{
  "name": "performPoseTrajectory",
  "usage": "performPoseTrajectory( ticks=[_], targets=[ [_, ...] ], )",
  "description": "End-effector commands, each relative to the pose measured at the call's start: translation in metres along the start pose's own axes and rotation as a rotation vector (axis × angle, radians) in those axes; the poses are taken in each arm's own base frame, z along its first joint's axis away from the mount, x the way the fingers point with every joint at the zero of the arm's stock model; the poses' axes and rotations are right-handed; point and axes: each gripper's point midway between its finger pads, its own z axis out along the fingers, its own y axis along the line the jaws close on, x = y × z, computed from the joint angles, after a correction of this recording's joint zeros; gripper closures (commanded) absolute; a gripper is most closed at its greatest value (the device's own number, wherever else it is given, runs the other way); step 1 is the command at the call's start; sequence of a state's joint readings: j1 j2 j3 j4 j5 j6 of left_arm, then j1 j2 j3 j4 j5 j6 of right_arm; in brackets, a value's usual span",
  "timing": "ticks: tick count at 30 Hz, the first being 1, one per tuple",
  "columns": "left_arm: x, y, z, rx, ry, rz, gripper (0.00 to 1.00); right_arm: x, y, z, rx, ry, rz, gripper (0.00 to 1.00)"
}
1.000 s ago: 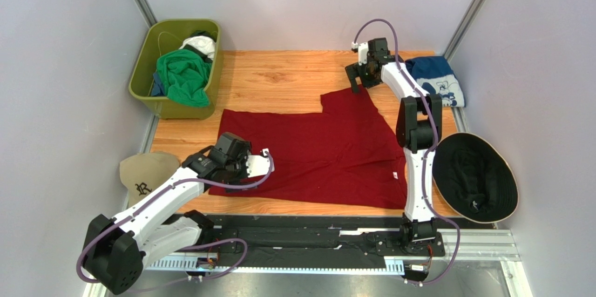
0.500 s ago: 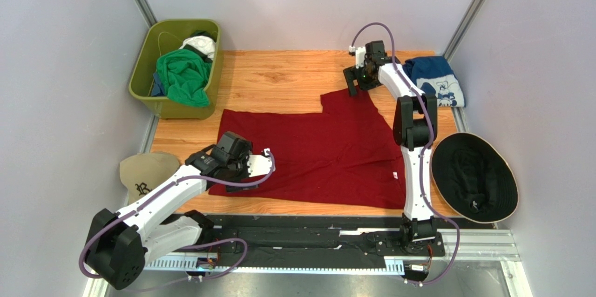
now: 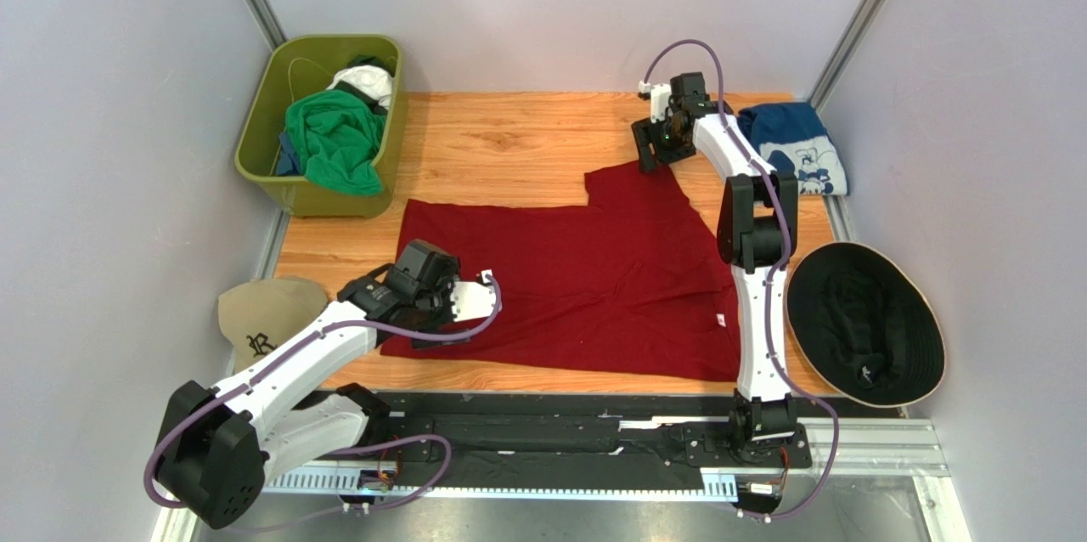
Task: Fold and stack the t-shirts
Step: Fold the tshirt
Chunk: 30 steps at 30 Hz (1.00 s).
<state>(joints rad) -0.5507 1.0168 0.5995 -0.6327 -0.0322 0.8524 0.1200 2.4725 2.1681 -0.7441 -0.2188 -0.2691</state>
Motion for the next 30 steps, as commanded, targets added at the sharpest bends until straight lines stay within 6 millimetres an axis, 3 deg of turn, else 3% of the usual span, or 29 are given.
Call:
performPoseTrajectory(
  ticks=[1,3,9,12,13,15,19,23,30],
  targets=[
    [-0.005,0.009,-0.001,-0.043,-0.016,0.029,0.01,0.001,0.004,0.004,-0.039,0.006,0.019,0.44],
    [-0.004,0.012,0.000,-0.060,-0.011,0.031,0.01,0.003,0.004,0.004,-0.035,0.012,0.016,0.46],
    [-0.010,0.029,0.004,-0.130,-0.035,0.015,0.01,0.006,0.002,-0.001,-0.019,0.020,0.008,0.65],
    [-0.016,0.045,0.009,-0.150,-0.070,-0.025,0.01,0.007,0.000,-0.003,-0.002,0.024,0.004,0.95],
    [-0.012,0.054,0.010,-0.157,-0.070,-0.065,0.01,0.009,-0.002,-0.004,0.005,0.027,0.004,1.00],
    [-0.017,0.072,0.016,-0.141,-0.103,-0.113,0.01,0.012,-0.001,-0.004,0.008,0.036,0.000,1.00],
    [-0.003,0.113,0.024,-0.132,-0.109,-0.208,0.03,0.014,0.001,-0.013,0.006,0.037,-0.009,1.00],
    [-0.008,0.148,0.027,-0.070,-0.128,-0.220,0.04,0.018,0.002,-0.022,0.010,0.045,-0.021,1.00],
    [-0.019,0.184,0.039,0.030,-0.130,-0.187,0.06,0.033,0.002,-0.032,0.029,0.080,-0.044,1.00]
  ],
)
